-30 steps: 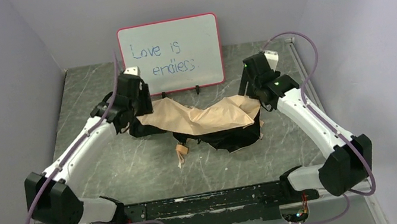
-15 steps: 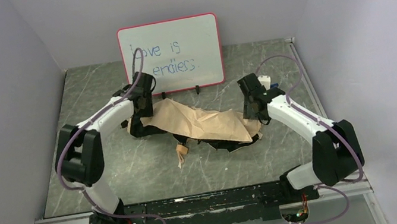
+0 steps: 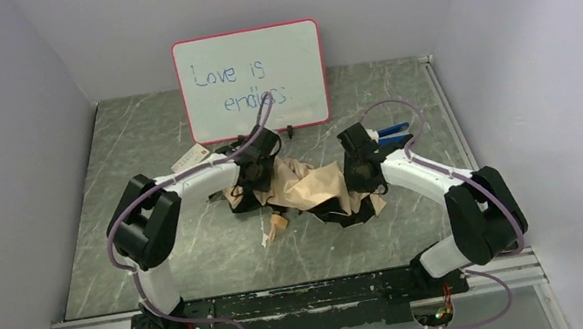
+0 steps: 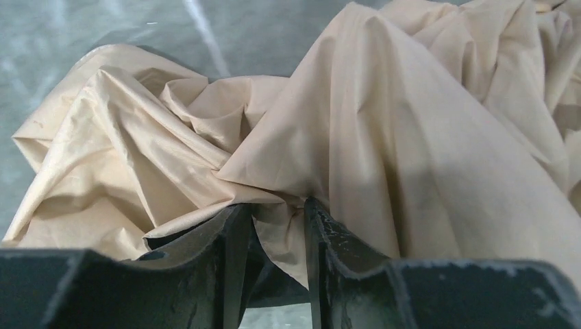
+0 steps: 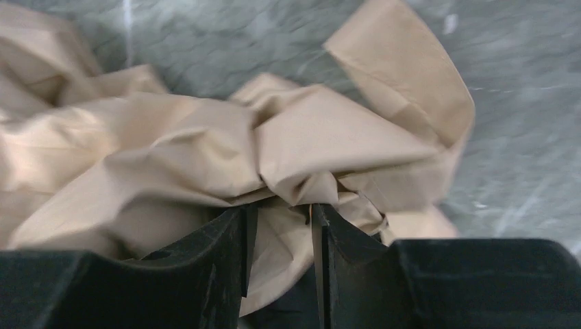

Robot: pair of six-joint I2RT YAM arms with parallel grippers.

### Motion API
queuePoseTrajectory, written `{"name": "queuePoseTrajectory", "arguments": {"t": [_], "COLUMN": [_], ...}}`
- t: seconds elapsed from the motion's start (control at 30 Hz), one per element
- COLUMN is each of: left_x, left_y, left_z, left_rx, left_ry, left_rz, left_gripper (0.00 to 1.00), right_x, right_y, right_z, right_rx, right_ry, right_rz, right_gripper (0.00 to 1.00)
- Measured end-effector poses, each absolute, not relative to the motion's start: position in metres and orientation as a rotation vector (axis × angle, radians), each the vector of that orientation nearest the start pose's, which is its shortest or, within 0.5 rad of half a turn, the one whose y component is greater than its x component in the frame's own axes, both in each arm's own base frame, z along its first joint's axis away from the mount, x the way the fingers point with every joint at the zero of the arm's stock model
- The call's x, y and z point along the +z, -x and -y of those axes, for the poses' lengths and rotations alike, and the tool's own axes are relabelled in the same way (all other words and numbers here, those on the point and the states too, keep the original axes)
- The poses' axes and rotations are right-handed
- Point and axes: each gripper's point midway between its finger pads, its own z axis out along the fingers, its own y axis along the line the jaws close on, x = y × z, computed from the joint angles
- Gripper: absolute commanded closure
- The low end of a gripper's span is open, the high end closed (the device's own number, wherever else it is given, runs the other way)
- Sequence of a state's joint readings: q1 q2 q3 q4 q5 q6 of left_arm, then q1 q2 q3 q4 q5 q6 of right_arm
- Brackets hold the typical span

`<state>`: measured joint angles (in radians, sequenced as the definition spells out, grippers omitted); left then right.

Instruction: Put away the umbrella

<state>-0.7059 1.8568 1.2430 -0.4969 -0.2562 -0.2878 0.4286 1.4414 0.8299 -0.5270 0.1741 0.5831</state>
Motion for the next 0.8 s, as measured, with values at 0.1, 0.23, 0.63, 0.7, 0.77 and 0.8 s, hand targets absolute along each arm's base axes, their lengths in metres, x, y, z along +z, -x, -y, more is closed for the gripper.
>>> {"name": "queuePoseTrajectory", "arguments": {"t": [0.1,0.23,0.63,0.7,0.77,0.8], "left_x": [0.035,0.036,0.068,0.082,0.097,0.104], "left_y": [-0.315,-0.294,-0.255,-0.255,-0.258,-0.26], "left_z": [0.263,0.298,0.358,0.358,0.357,0.355], "left_rx": [-0.085,-0.206,-0.566,-0.591,-0.601,-0.597], "left_ry": [-0.525,-0.599,-0.634,-0.615,-0.587,-0.571], "left_rz": [-2.567,-2.552,-2.483,-2.457,-2.423,-2.409], "left_gripper": [0.62,0.62,0.6,0.59,0.57,0.56], "right_x": [0.038,0.03,0.086,0.1,0.114,0.121], "right_y": [-0.266,-0.257,-0.257,-0.26,-0.264,-0.266], "right_z": [-0.137,-0.166,-0.216,-0.218,-0.212,-0.208], "right_rx": [0.177,0.335,0.74,0.759,0.726,0.699], "right_ry": [-0.237,-0.226,-0.194,-0.19,-0.206,-0.22], "right_rz": [-2.683,-2.711,-2.569,-2.533,-2.501,-2.482], "right_gripper": [0.62,0.62,0.52,0.49,0.43,0.41]}}
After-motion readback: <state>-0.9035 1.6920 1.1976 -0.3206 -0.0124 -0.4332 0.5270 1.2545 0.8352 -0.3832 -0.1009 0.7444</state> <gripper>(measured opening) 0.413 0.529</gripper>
